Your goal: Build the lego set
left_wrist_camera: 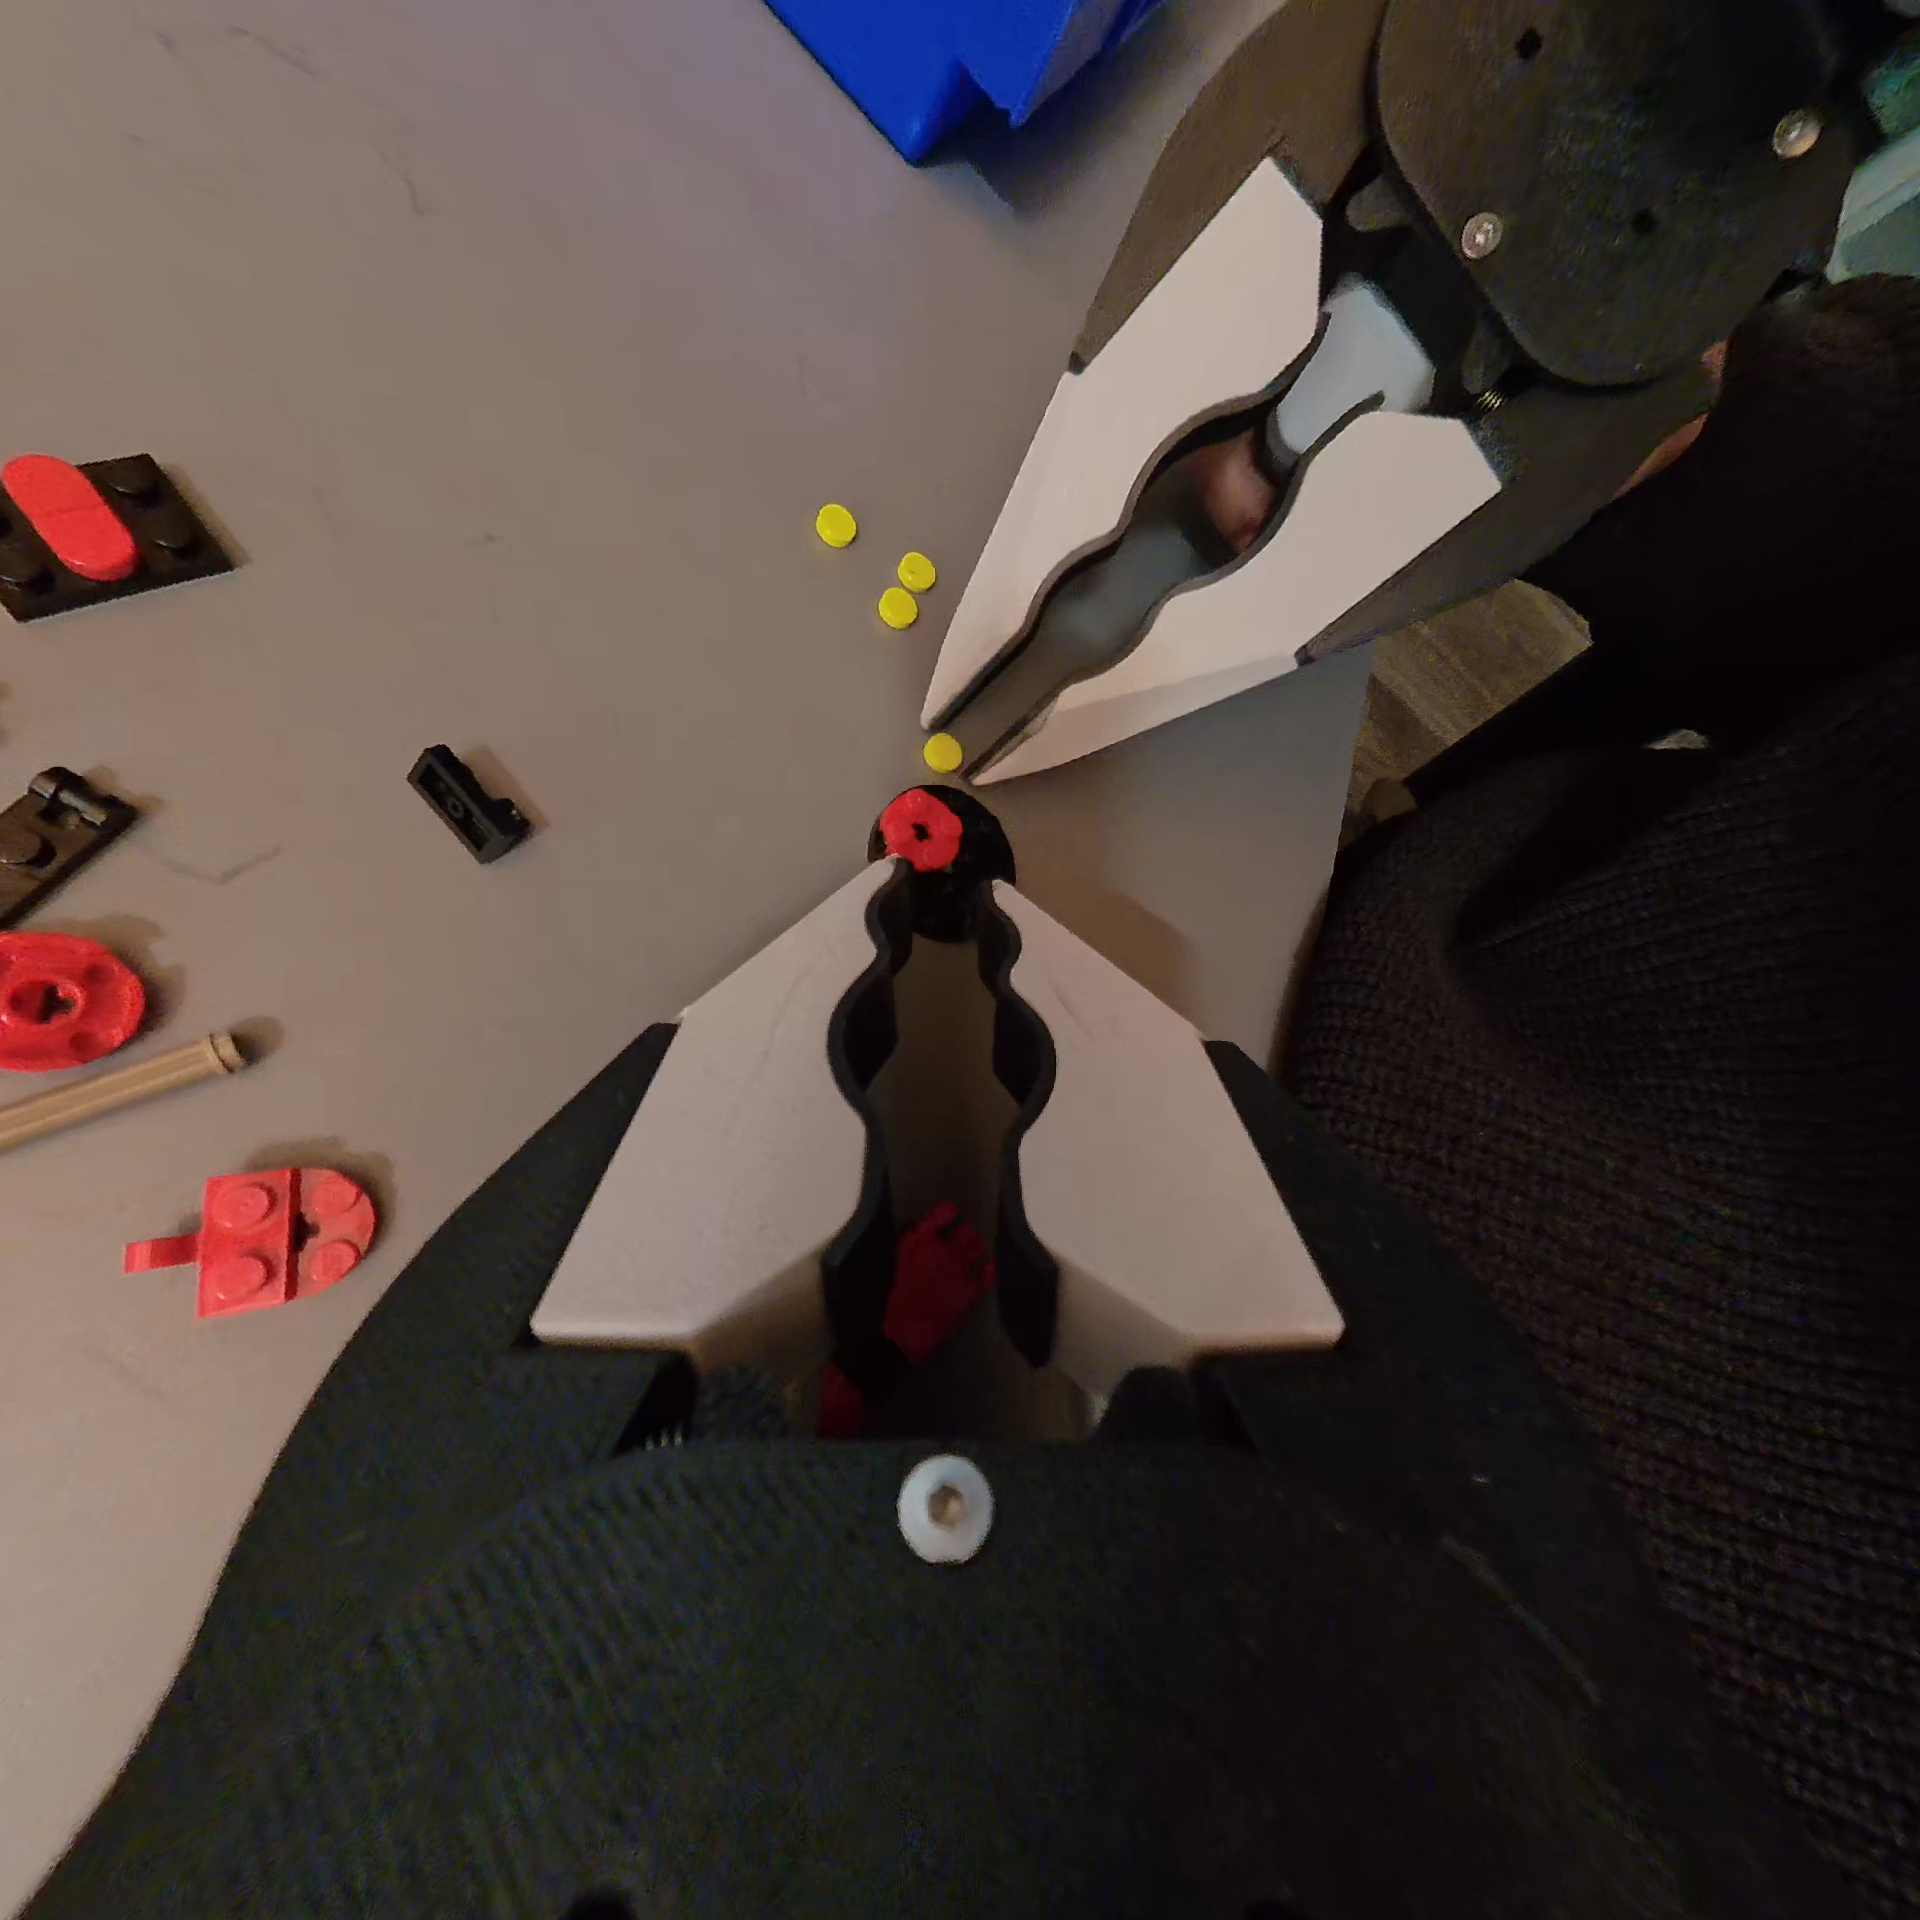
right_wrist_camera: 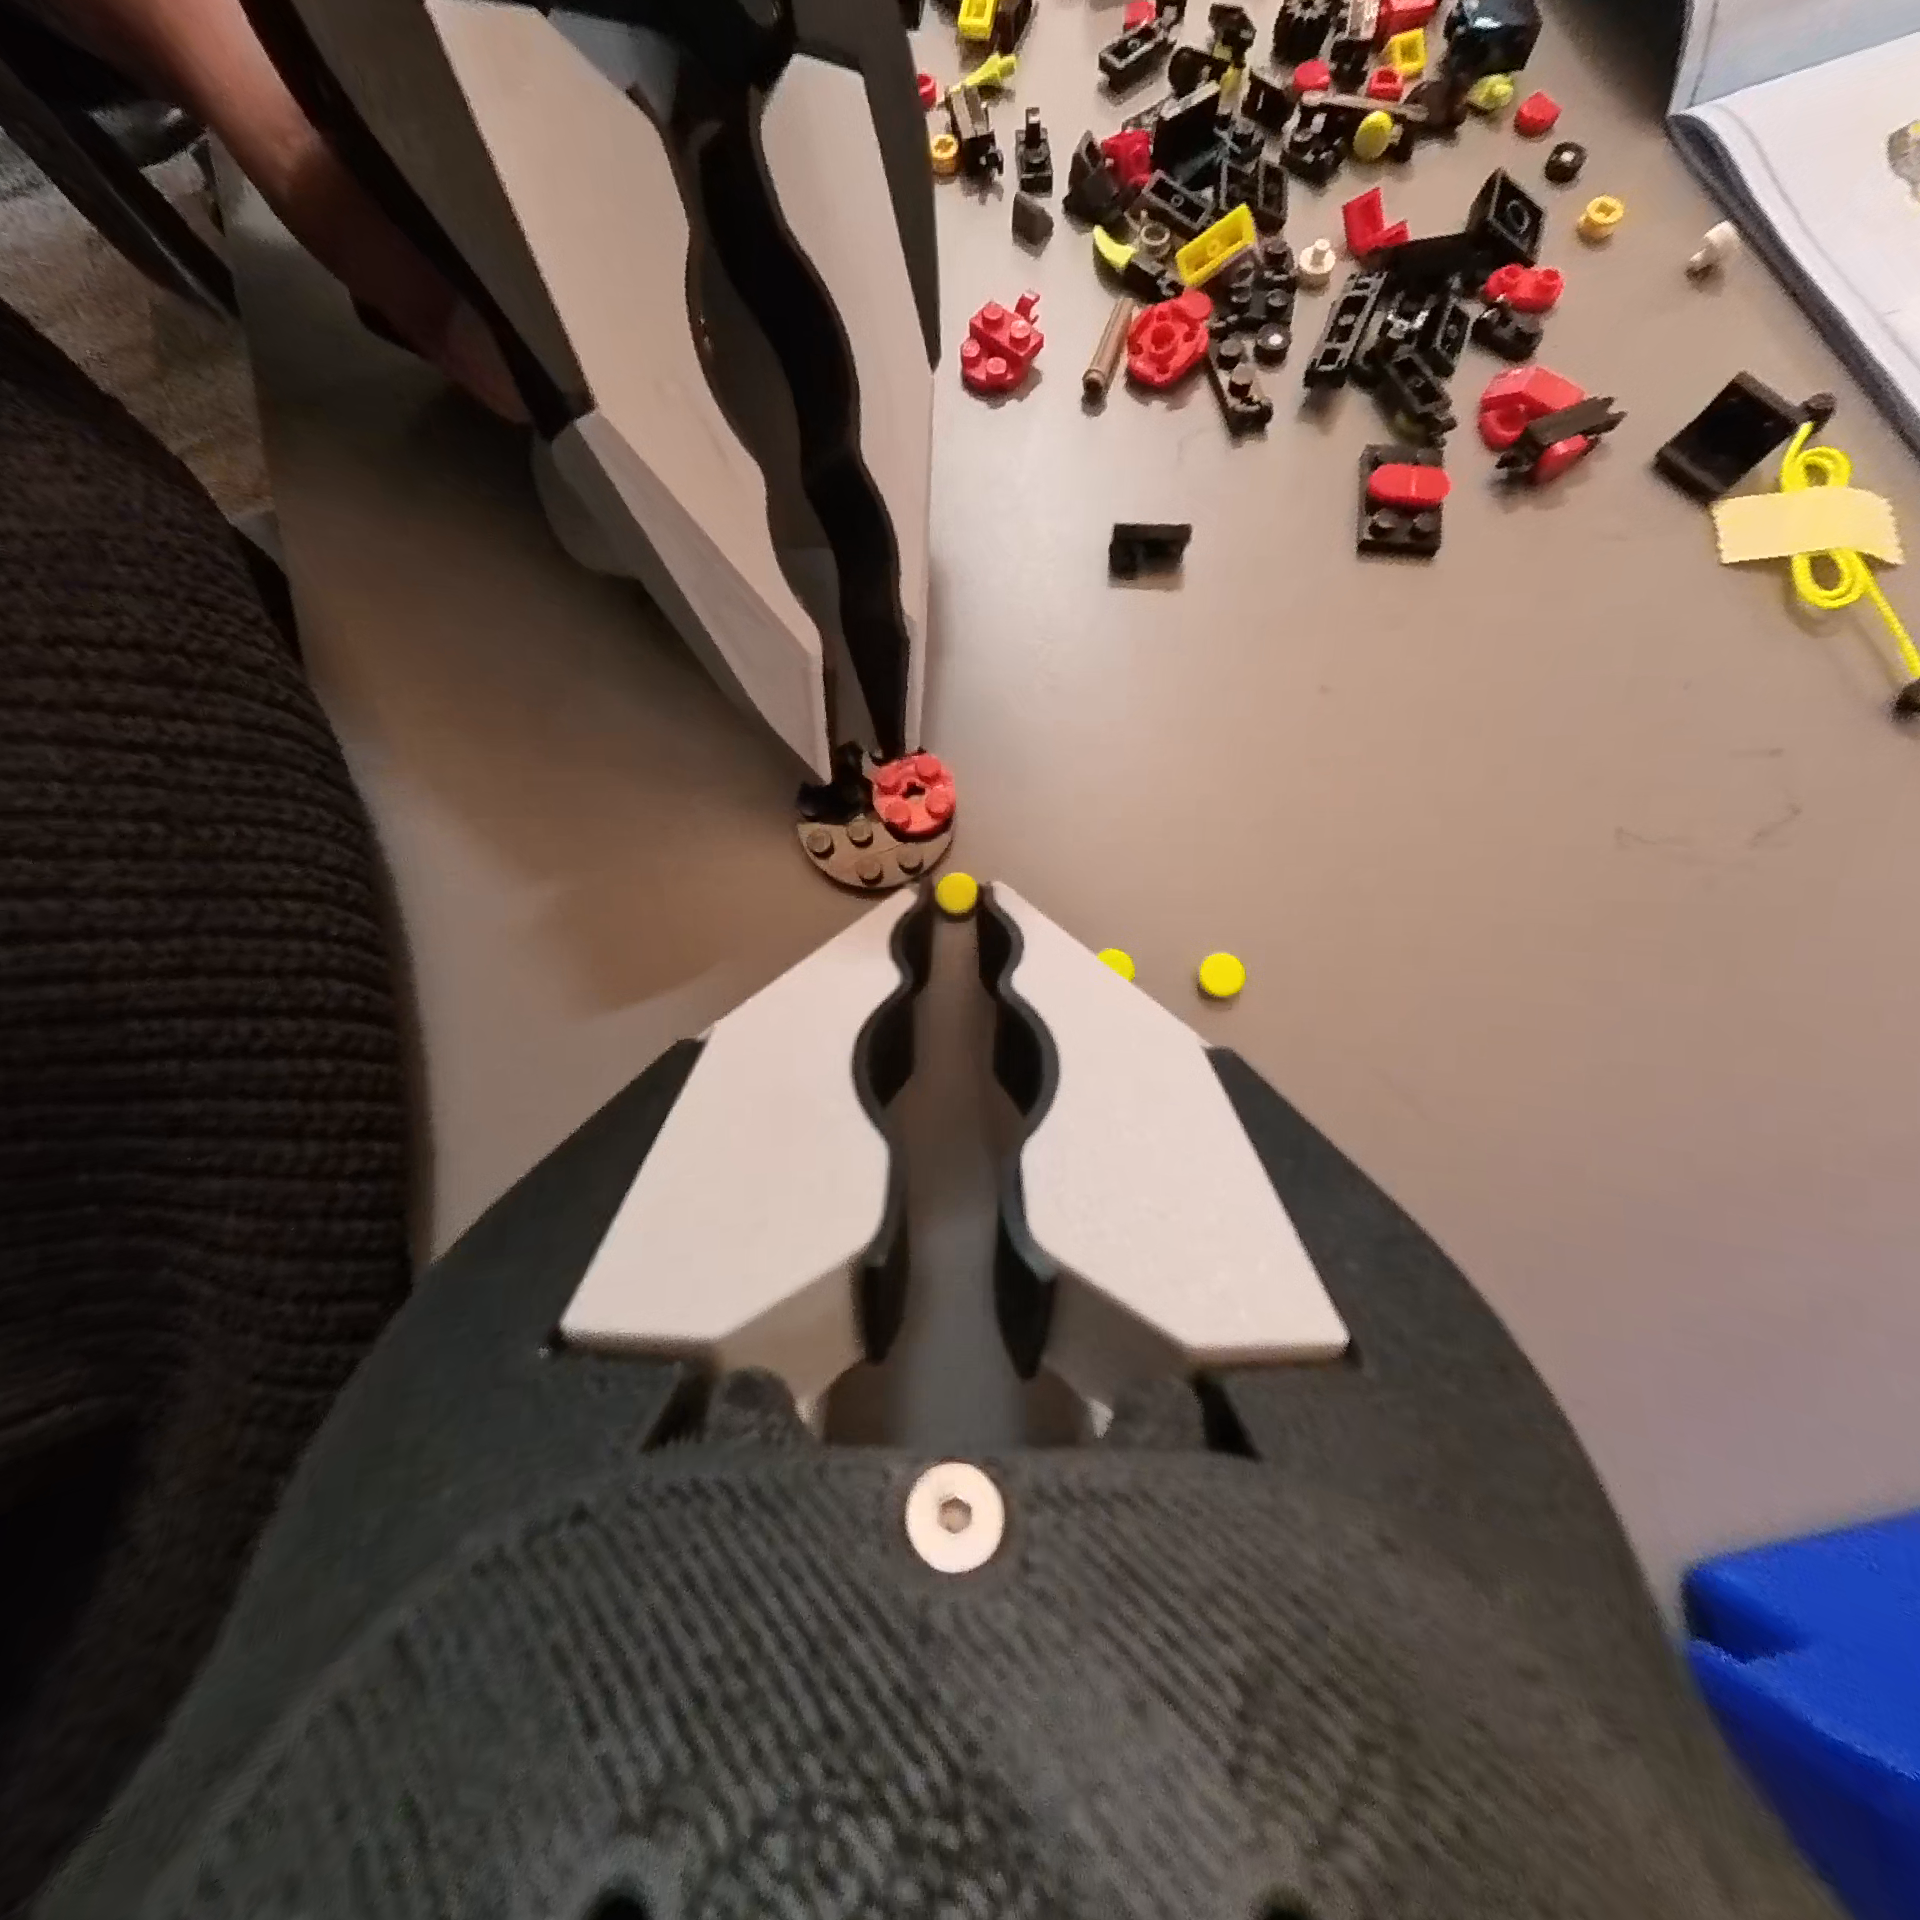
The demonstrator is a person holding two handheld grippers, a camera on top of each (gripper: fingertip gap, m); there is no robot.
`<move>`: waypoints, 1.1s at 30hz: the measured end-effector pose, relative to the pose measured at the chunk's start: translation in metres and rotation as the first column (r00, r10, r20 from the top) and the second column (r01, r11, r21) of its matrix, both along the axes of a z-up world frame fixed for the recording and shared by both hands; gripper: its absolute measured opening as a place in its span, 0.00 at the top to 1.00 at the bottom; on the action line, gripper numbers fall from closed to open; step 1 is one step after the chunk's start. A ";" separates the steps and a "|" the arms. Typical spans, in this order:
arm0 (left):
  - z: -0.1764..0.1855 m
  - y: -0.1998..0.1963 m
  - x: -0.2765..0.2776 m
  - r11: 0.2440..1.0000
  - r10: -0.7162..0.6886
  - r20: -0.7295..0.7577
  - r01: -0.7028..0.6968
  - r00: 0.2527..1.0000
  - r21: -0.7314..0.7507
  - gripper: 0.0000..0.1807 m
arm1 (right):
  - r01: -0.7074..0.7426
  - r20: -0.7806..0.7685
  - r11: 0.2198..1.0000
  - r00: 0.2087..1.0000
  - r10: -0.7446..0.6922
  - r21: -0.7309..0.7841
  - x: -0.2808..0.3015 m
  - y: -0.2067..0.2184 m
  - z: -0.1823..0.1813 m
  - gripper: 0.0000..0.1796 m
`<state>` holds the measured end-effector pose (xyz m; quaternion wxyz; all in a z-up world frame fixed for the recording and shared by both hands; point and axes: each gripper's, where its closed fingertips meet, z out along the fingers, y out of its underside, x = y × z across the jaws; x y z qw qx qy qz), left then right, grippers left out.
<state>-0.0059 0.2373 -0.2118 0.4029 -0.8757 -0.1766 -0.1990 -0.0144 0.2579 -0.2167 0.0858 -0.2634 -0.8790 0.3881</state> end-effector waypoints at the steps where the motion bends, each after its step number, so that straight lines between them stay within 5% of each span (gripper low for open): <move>1: 0.000 0.000 0.000 1.000 0.000 0.001 0.000 1.000 0.000 0.94 | -0.001 -0.002 1.000 1.000 0.001 0.002 0.000 0.000 0.000 0.96; 10: 0.000 0.000 0.000 1.000 0.000 0.004 0.000 1.000 0.000 0.95 | -0.020 0.021 0.997 1.000 0.022 -0.073 0.004 -0.007 0.010 0.97; 33: -0.001 0.000 -0.001 1.000 0.010 0.008 -0.010 1.000 -0.003 0.96 | -0.011 0.089 1.000 0.996 0.011 0.006 0.006 -0.009 0.004 0.97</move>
